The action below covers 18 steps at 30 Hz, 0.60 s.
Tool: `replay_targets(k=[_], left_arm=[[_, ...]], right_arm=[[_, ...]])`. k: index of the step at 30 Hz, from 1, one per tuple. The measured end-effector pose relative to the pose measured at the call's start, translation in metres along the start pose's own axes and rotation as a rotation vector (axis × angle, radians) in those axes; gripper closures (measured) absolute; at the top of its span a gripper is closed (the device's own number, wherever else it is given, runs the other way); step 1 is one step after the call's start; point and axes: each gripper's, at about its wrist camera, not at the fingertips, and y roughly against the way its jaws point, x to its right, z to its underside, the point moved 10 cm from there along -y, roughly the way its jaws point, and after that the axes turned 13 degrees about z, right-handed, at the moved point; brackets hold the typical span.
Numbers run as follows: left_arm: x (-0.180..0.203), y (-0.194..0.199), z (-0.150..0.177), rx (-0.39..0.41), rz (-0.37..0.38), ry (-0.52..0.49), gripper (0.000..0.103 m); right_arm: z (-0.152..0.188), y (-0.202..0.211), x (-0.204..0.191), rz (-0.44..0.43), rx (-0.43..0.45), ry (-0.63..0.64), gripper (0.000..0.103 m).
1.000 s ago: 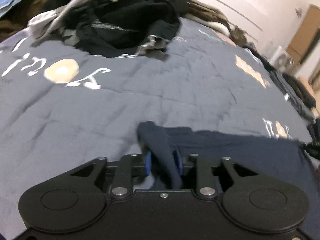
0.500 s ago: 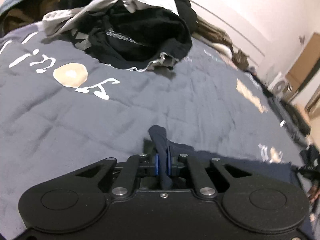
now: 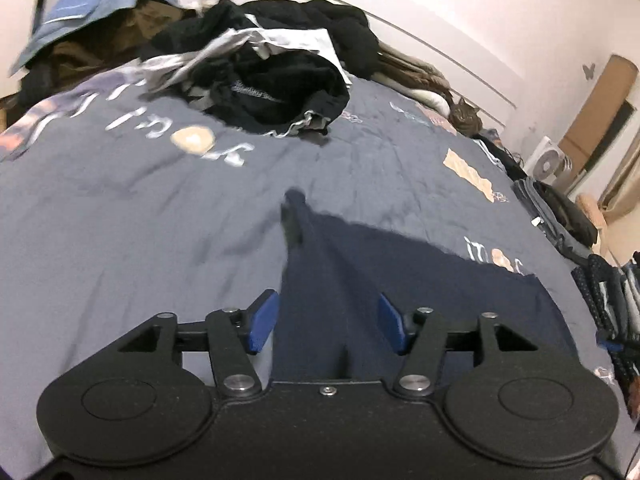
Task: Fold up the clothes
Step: 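Fold the held edge over the shirt with the left gripper and release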
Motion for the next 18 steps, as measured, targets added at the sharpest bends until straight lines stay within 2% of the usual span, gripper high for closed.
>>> replay_targets(k=[5,7,10,12,14,18], left_arm=[[-0.004,0.04,0.048,0.039,-0.04,0.15,0.045],[-0.008,0.055,0.068,0.069,-0.031,0.218,0.045],[-0.012,0.065,0.087,0.067,-0.015,0.28,0.045],[-0.009,0.069,0.091,0.074,0.011,0.311,0.045],[-0.004,0.072,0.096,0.098,0.069,0.367,0.045],[0.003,0.072,0.117,0.137,0.134,0.497,0.045]], right_arm=[[0.055,0.054,0.009,0.033,0.007,-0.021,0.075],[0.072,0.067,0.017,0.053,0.009,-0.031,0.074],[0.092,0.081,0.029,0.05,-0.023,-0.096,0.073],[0.102,0.089,0.034,0.058,-0.038,-0.112,0.073],[0.11,0.096,0.036,0.057,-0.048,-0.114,0.072],[0.125,0.105,0.039,-0.027,-0.116,-0.249,0.072]])
